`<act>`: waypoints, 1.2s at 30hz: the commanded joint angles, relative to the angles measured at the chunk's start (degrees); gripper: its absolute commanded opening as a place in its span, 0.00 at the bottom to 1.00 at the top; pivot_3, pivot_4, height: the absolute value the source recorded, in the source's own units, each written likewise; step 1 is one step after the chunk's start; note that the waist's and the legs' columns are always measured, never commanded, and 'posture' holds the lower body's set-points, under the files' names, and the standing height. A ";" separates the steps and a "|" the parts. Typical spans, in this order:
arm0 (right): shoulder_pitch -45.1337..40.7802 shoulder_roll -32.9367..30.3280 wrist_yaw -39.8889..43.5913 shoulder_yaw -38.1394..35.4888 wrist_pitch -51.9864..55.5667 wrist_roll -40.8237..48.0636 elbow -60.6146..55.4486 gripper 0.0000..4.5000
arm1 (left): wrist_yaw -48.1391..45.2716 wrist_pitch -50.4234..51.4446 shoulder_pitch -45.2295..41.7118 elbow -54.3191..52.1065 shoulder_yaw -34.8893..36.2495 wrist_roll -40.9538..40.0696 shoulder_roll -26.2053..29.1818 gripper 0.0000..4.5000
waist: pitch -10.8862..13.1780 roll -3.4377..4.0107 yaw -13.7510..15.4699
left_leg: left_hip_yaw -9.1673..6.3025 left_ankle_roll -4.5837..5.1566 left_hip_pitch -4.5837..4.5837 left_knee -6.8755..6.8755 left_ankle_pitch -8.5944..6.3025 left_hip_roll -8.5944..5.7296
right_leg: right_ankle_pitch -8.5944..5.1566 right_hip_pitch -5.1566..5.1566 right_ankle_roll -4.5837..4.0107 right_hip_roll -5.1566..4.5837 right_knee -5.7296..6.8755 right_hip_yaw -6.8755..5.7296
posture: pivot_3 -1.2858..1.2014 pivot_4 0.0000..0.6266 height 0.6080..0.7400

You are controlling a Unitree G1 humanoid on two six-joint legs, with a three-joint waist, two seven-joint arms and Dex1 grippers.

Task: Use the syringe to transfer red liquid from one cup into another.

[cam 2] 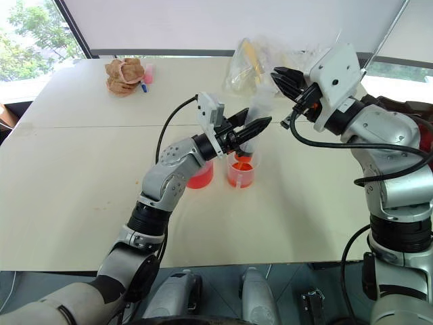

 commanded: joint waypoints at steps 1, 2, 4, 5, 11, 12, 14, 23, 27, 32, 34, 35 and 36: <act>1.51 1.15 2.62 3.34 1.60 2.59 -3.15 0.01 | 1.42 -4.64 -5.17 -2.07 2.21 -1.65 -2.66 0.31 | 0.00 0.00 0.07 | 0.00 0.00 0.00 0.00 0.00 0.00 | 0.00 0.00 0.00 0.00 0.00 0.00 | 0.52 0.24 1.00; 1.63 1.36 2.65 3.43 1.85 2.74 -3.40 0.01 | 1.50 -4.93 -5.38 -1.75 2.26 -1.58 -2.86 0.31 | 0.00 0.00 0.16 | 0.00 0.00 0.00 0.00 0.00 0.00 | 0.00 0.01 0.00 -0.01 0.00 0.00 | 0.52 0.24 1.00; 1.94 1.75 2.68 3.53 2.28 2.95 -3.82 0.01 | 1.54 -5.39 -5.61 -1.30 2.25 -1.45 -3.07 0.31 | 0.00 0.00 0.23 | 0.00 0.00 0.00 0.01 0.00 -0.02 | 0.00 0.01 0.00 -0.01 0.00 0.00 | 0.52 0.24 1.00; 2.14 1.95 2.65 3.58 2.47 3.02 -4.01 0.01 | 1.52 -5.55 -5.68 -1.16 2.25 -1.45 -3.11 0.31 | 0.00 0.00 0.22 | 0.00 0.00 0.00 0.01 0.00 -0.02 | 0.00 0.01 0.00 -0.01 0.00 0.00 | 0.52 0.24 1.00; 3.84 3.04 2.72 4.02 4.55 4.08 -5.97 0.01 | 1.56 -6.11 -6.46 -0.43 2.47 -1.57 -3.20 0.31 | 0.00 0.00 0.27 | 0.00 0.00 0.00 0.01 0.00 -0.02 | 0.00 0.01 0.00 -0.01 0.00 0.00 | 0.52 0.24 1.00; 4.24 3.06 2.87 4.12 5.14 4.32 -6.37 0.01 | 1.53 -6.14 -6.53 -0.39 2.50 -1.58 -3.22 0.31 | 0.00 0.00 0.31 | 0.00 0.00 0.00 0.01 0.00 -0.02 | 0.00 0.01 0.00 -0.01 0.00 0.00 | 0.52 0.24 1.00; 4.72 3.13 3.05 4.06 5.88 4.53 -6.81 0.01 | 1.41 -6.14 -6.58 -0.35 2.52 -1.60 -3.28 0.31 | 0.00 0.00 0.51 | 0.00 0.00 0.00 0.01 0.00 -0.02 | 0.00 0.00 0.00 -0.01 0.00 0.00 | 0.52 0.24 1.00; 6.37 2.59 1.07 -7.24 6.31 9.07 -7.56 0.56 | 0.21 -3.93 -5.69 -2.91 2.69 -2.89 -2.67 0.31 | -0.04 0.08 1.36 | 0.01 0.00 -0.01 0.02 0.00 -0.04 | 0.00 0.01 0.00 -0.02 0.00 -0.01 | 0.52 0.24 1.00; 9.44 3.57 -0.44 -16.03 9.81 19.22 -9.50 0.56 | 1.06 -2.38 -6.18 -4.07 3.76 -4.34 -2.53 0.31 | -0.04 0.05 1.32 | -0.05 0.06 -0.03 0.03 -0.04 -0.02 | 0.00 0.10 0.00 -0.04 -0.09 -0.04 | 0.52 0.24 1.00; 11.19 3.05 -2.67 -23.87 10.36 26.11 -7.22 0.56 | 3.46 1.14 -9.51 -4.83 6.91 -8.26 -2.31 0.31 | -0.03 0.06 1.17 | 0.00 0.12 0.02 0.04 -0.07 -0.03 | 0.00 0.09 0.00 0.00 -0.05 -0.01 | 0.52 0.24 1.00; 11.22 2.12 -2.85 -25.84 10.19 27.91 -6.16 0.56 | 5.97 4.90 -12.68 -4.83 10.06 -11.36 -1.09 0.31 | -0.03 0.06 1.12 | 0.00 0.13 0.03 0.04 -0.07 -0.03 | 0.00 0.09 0.00 0.04 -0.01 -0.02 | 0.52 0.24 1.00; 10.51 1.57 -3.00 -26.49 10.37 29.45 -5.94 0.56 | 7.73 8.31 -14.94 -4.62 12.53 -13.45 0.86 0.31 | -0.03 0.06 1.04 | 0.01 0.13 0.04 0.04 -0.07 -0.03 | 0.00 0.10 0.01 0.04 0.00 -0.01 | 0.52 0.24 1.00; 9.84 1.20 -3.36 -26.80 10.77 31.14 -5.98 0.56 | 9.20 12.00 -16.72 -4.48 14.58 -15.15 3.22 0.31 | -0.04 0.07 0.84 | 0.01 0.13 0.05 0.05 -0.07 -0.04 | 0.00 0.09 0.01 0.04 0.03 -0.01 | 0.52 0.24 1.00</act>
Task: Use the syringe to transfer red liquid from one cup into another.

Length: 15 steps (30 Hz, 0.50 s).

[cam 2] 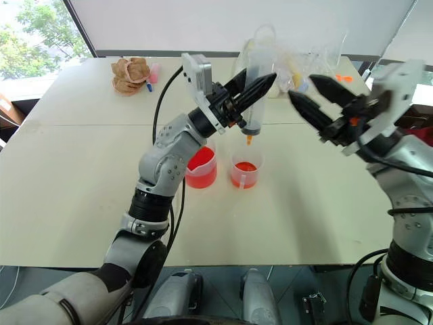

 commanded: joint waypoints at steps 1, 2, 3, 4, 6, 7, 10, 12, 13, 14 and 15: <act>-2.05 -1.71 -1.11 -2.91 0.16 5.80 -0.85 0.56 | 4.58 9.25 -5.96 -2.66 6.86 -6.29 5.67 0.31 | -0.01 0.02 -0.45 | 0.01 0.00 0.03 0.00 0.00 -0.01 | 0.00 0.00 0.00 0.03 0.02 0.00 | 0.52 0.24 1.00; -2.44 -2.16 -1.23 -2.45 0.70 7.39 -1.31 0.56 | 6.21 14.06 -7.86 -1.95 8.85 -8.16 8.91 0.31 | -0.02 0.05 -0.73 | 0.01 0.00 0.05 -0.01 0.00 0.00 | 0.00 -0.01 0.00 0.04 0.07 0.01 | 0.52 0.24 1.00; -2.59 -2.58 -1.27 -1.75 1.24 8.88 -1.94 0.56 | 7.62 19.14 -9.37 -1.28 10.41 -9.93 12.05 0.31 | -0.02 0.05 -1.15 | 0.01 0.00 0.07 -0.01 0.00 0.01 | 0.00 -0.01 0.00 0.07 0.11 0.01 | 0.52 0.24 1.00; -2.63 -3.25 -0.83 -0.50 2.11 10.48 -2.84 0.56 | 8.94 26.66 -11.43 0.48 11.53 -11.24 16.26 0.31 | -0.02 0.05 -1.43 | -0.02 0.00 0.08 -0.02 0.00 0.02 | 0.00 -0.02 0.00 0.07 0.14 0.00 | 0.52 0.24 1.00; -2.54 -4.48 -0.06 1.64 3.31 12.83 -4.16 0.56 | 11.02 36.06 -14.27 3.47 13.10 -12.68 21.71 0.31 | -0.02 0.06 -1.66 | -0.03 0.00 0.08 -0.02 0.00 0.01 | -0.01 -0.03 0.00 0.11 0.17 0.00 | 0.52 0.24 1.00; -2.77 -4.84 0.35 3.52 4.05 14.17 -5.16 0.56 | 12.69 40.61 -15.99 5.85 14.63 -12.94 24.54 0.31 | -0.01 0.06 -1.64 | -0.04 0.00 0.09 -0.02 0.00 0.01 | -0.01 -0.04 0.01 0.11 0.21 0.00 | 0.52 0.24 1.00; -4.16 -4.93 1.15 10.15 5.35 16.45 -8.09 0.56 | 18.15 53.46 -19.66 13.66 15.40 -8.86 31.96 0.31 | -0.01 0.05 -1.63 | -0.06 0.00 0.09 0.00 0.01 0.00 | -0.01 -0.05 0.01 0.10 0.22 0.00 | 0.52 0.24 1.00; -4.27 -5.16 2.24 13.08 5.68 17.33 -9.17 0.56 | 21.95 56.60 -19.36 16.35 15.47 -5.74 33.70 0.31 | -0.01 0.05 -1.51 | -0.07 0.00 0.09 -0.01 0.01 -0.03 | -0.02 -0.05 0.02 0.10 0.22 -0.01 | 0.52 0.24 1.00; -4.11 -5.31 3.00 14.42 6.07 18.02 -9.46 0.56 | 22.66 57.56 -18.11 16.76 16.12 -5.24 33.83 0.31 | -0.01 0.05 -1.30 | -0.08 -0.01 0.09 -0.01 0.01 -0.02 | -0.02 -0.04 0.02 0.08 0.22 -0.01 | 0.52 0.24 1.00; -3.98 -5.47 3.44 15.27 6.28 18.54 -9.57 0.56 | 22.93 58.23 -17.29 16.87 16.66 -4.95 33.77 0.31 | -0.01 0.05 -1.17 | -0.11 -0.03 0.08 -0.01 0.02 -0.01 | -0.02 -0.05 0.02 0.03 0.21 -0.02 | 0.52 0.24 1.00; -3.82 -5.64 4.38 16.44 6.30 18.43 -9.57 0.56 | 23.11 60.03 -16.08 17.17 17.26 -4.73 33.53 0.31 | 0.00 0.03 -1.08 | -0.12 -0.05 0.06 0.00 0.03 0.01 | -0.02 -0.05 0.02 -0.02 0.21 -0.02 | 0.52 0.24 1.00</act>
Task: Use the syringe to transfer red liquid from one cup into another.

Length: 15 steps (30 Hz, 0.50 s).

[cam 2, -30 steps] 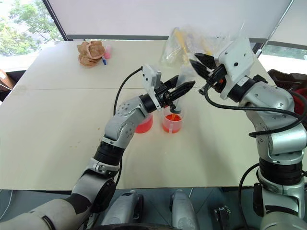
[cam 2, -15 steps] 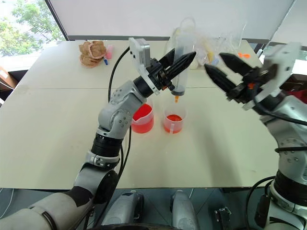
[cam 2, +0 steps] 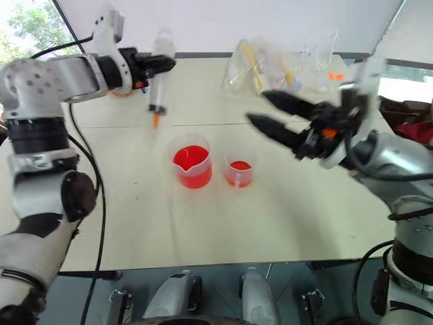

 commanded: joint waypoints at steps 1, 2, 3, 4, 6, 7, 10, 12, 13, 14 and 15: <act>-0.06 -1.30 3.11 2.55 -0.06 1.11 -1.50 0.56 | 0.82 4.33 3.49 -0.72 1.12 1.28 -0.30 0.31 | 0.02 -0.05 0.15 | 0.00 -0.02 -0.04 0.01 0.01 -0.01 | 0.00 -0.02 0.00 -0.04 -0.01 0.00 | 0.52 0.24 1.00; 0.21 -1.51 4.03 3.51 -0.04 0.76 -1.39 0.56 | 0.62 5.09 5.06 -1.38 0.57 1.64 -0.38 0.31 | 0.02 -0.05 0.13 | -0.01 -0.18 -0.07 0.02 0.10 -0.02 | 0.00 -0.03 0.01 -0.05 -0.03 0.00 | 0.52 0.24 1.00; 0.39 -1.68 4.65 4.13 -0.10 0.53 -1.30 0.56 | 0.45 5.54 6.09 -1.96 0.23 1.91 -0.45 0.31 | 0.02 -0.06 0.09 | 0.00 -0.25 -0.07 0.02 0.14 -0.03 | 0.01 -0.02 0.02 -0.06 -0.04 0.01 | 0.52 0.24 1.00; 0.55 -2.15 5.88 5.57 -0.33 -0.70 -1.24 0.56 | 0.12 5.91 8.56 -2.64 -1.24 2.60 -0.34 0.31 | 0.03 -0.07 0.05 | 0.01 -0.25 -0.07 0.01 0.14 -0.03 | 0.01 -0.04 0.02 -0.07 -0.06 0.02 | 0.52 0.24 1.00; 0.60 -2.79 7.54 7.34 -0.85 -2.26 -1.01 0.56 | 0.00 6.51 11.41 -3.13 -2.76 3.84 -0.45 0.31 | 0.03 -0.07 -0.02 | 0.01 -0.27 -0.11 0.00 0.14 -0.02 | 0.01 -0.10 0.02 -0.07 -0.06 0.02 | 0.52 0.24 1.00; 0.53 -2.87 8.01 7.94 -1.08 -2.66 -0.96 0.56 | -0.17 6.47 12.77 -3.48 -3.37 4.28 -0.65 0.31 | 0.03 -0.07 -0.02 | 0.01 -0.29 -0.12 -0.01 0.15 -0.02 | 0.01 -0.13 0.02 -0.07 -0.06 0.02 | 0.52 0.24 1.00; 0.27 -2.58 8.42 8.50 -1.37 -2.89 -0.72 0.56 | -0.10 5.70 15.29 -4.43 -5.14 6.09 -1.11 0.31 | 0.04 -0.09 0.00 | 0.02 -0.37 -0.15 -0.02 0.20 0.00 | 0.01 -0.18 0.01 -0.06 -0.04 0.03 | 0.52 0.24 1.00; 0.34 -2.41 8.41 8.86 -1.42 -3.04 -0.88 0.56 | -0.11 5.62 16.07 -4.70 -5.69 7.03 -1.57 0.31 | 0.04 -0.09 0.02 | 0.02 -0.46 -0.15 -0.02 0.25 0.00 | 0.02 -0.18 0.01 -0.07 -0.03 0.03 | 0.52 0.24 1.00; 0.43 -2.36 8.40 9.01 -1.42 -3.13 -0.95 0.56 | -0.27 5.52 16.22 -4.71 -5.83 7.41 -1.89 0.31 | 0.04 -0.09 0.08 | 0.02 -0.46 -0.16 -0.02 0.25 0.01 | 0.02 -0.18 0.01 -0.08 -0.03 0.04 | 0.52 0.24 1.00; 0.53 -2.34 8.39 9.13 -1.42 -3.24 -1.03 0.56 | -0.42 5.43 16.30 -4.67 -5.91 7.72 -2.14 0.31 | 0.04 -0.09 0.15 | 0.02 -0.46 -0.16 -0.02 0.25 0.00 | 0.02 -0.18 0.00 -0.08 -0.03 0.03 | 0.52 0.24 1.00; 0.60 -2.32 8.40 9.20 -1.42 -3.33 -1.07 0.56 | -0.58 5.37 16.34 -4.65 -5.94 8.03 -2.32 0.31 | 0.04 -0.09 0.16 | 0.02 -0.46 -0.15 -0.02 0.25 0.00 | 0.02 -0.18 0.00 -0.09 -0.02 0.03 | 0.52 0.24 1.00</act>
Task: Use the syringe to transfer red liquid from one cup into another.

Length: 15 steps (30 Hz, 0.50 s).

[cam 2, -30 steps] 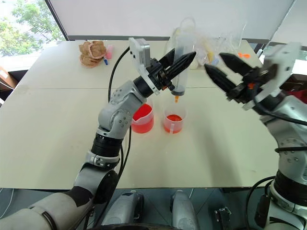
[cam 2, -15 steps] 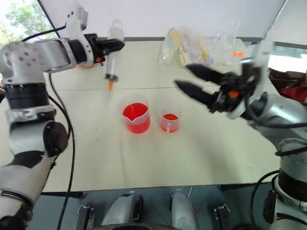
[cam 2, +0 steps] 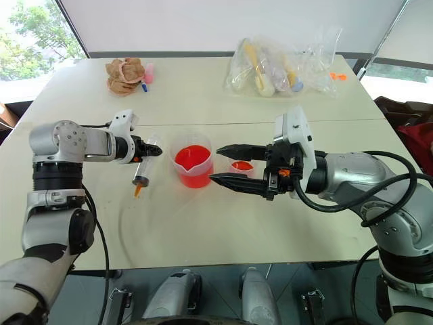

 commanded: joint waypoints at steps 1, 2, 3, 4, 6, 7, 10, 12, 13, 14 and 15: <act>-0.12 -0.14 0.14 -0.48 -1.02 -0.23 -0.92 0.57 | -0.94 -0.50 -0.46 -1.84 0.08 1.11 -0.35 0.42 | 0.00 0.00 0.01 | 0.00 0.00 0.00 0.00 0.00 -0.01 | 0.00 0.00 0.00 -0.01 0.00 0.00 | 0.52 0.24 1.00; -0.03 -0.17 0.12 -0.47 -0.97 -0.32 -0.92 0.58 | -1.13 -0.42 -0.53 -1.67 0.13 1.37 -0.45 0.54 | 0.00 0.00 -0.02 | 0.00 0.00 0.00 0.00 0.00 -0.01 | 0.00 0.00 0.00 -0.01 0.00 0.00 | 0.52 0.24 1.00; 0.26 -0.28 0.06 -0.61 -0.90 -0.43 -0.89 0.58 | -1.59 -0.15 -0.57 -1.70 0.23 1.38 -0.56 0.63 | 0.00 0.00 -0.05 | 0.00 0.00 0.00 0.00 0.00 -0.01 | 0.00 0.00 0.00 -0.01 0.00 0.00 | 0.52 0.24 1.00; 0.47 -0.36 0.01 -0.72 -0.85 -0.50 -0.87 0.58 | -1.95 0.04 -0.59 -1.76 0.31 1.42 -0.64 0.73 | 0.00 0.00 -0.05 | 0.00 0.00 0.00 -0.01 0.00 0.00 | 0.00 -0.01 0.00 -0.01 0.00 0.00 | 0.52 0.24 1.00; 0.78 -0.53 0.02 -0.89 -0.85 -0.68 -0.81 0.58 | -2.38 0.29 -0.61 -2.03 0.39 1.64 -0.74 0.96 | 0.00 0.00 -0.06 | 0.00 0.00 0.00 -0.01 0.00 0.00 | 0.00 -0.01 0.00 -0.01 0.00 0.00 | 0.52 0.24 1.00; 0.90 -0.59 0.04 -0.95 -0.89 -0.80 -0.75 0.58 | -2.50 0.32 -0.59 -2.16 0.37 1.87 -0.71 0.98 | 0.00 0.00 -0.06 | 0.01 0.00 0.00 -0.01 0.00 0.00 | 0.00 0.00 0.00 -0.02 0.00 0.00 | 0.52 0.24 1.00; 1.90 -0.96 0.03 -1.65 -1.21 -2.07 -0.07 0.58 | -3.08 -8.11 1.36 -5.70 -2.26 5.21 1.16 0.98 | 0.00 0.00 -0.16 | 0.01 0.01 0.00 -0.01 0.00 0.00 | 0.00 -0.01 0.00 -0.02 0.01 0.00 | 0.52 0.24 1.00; 2.77 -1.20 -0.41 -3.47 -1.72 -3.03 1.40 0.58 | -3.34 -17.80 3.44 -9.60 -3.08 7.97 2.07 0.98 | 0.00 0.00 -0.23 | 0.02 -0.01 0.01 -0.03 0.00 0.02 | 0.00 -0.04 0.00 -0.02 0.03 0.03 | 0.52 0.24 1.00; 3.49 -1.38 -0.89 -6.26 -2.26 -3.26 3.48 0.58 | -3.80 -27.13 5.70 -13.53 -3.82 10.71 2.95 0.98 | 0.00 0.00 -0.17 | 0.04 -0.03 0.00 -0.04 0.01 0.03 | 0.01 -0.07 -0.01 -0.01 0.03 0.05 | 0.52 0.24 1.00; 4.10 -1.44 -1.31 -9.07 -2.63 -3.03 5.55 0.58 | -4.66 -31.51 7.28 -16.46 -2.33 10.55 2.85 0.98 | 0.00 0.00 -0.07 | 0.05 -0.05 -0.01 -0.05 0.02 0.03 | 0.01 -0.08 -0.02 -0.03 0.02 0.07 | 0.52 0.24 1.00; 4.69 -1.13 -1.91 -12.19 -3.29 -2.72 7.90 0.58 | -5.89 -34.51 8.65 -19.04 0.49 8.87 2.26 0.98 | 0.00 -0.01 0.13 | 0.07 -0.08 -0.04 -0.05 0.03 0.03 | 0.02 -0.10 -0.02 -0.06 0.01 0.08 | 0.52 0.24 1.00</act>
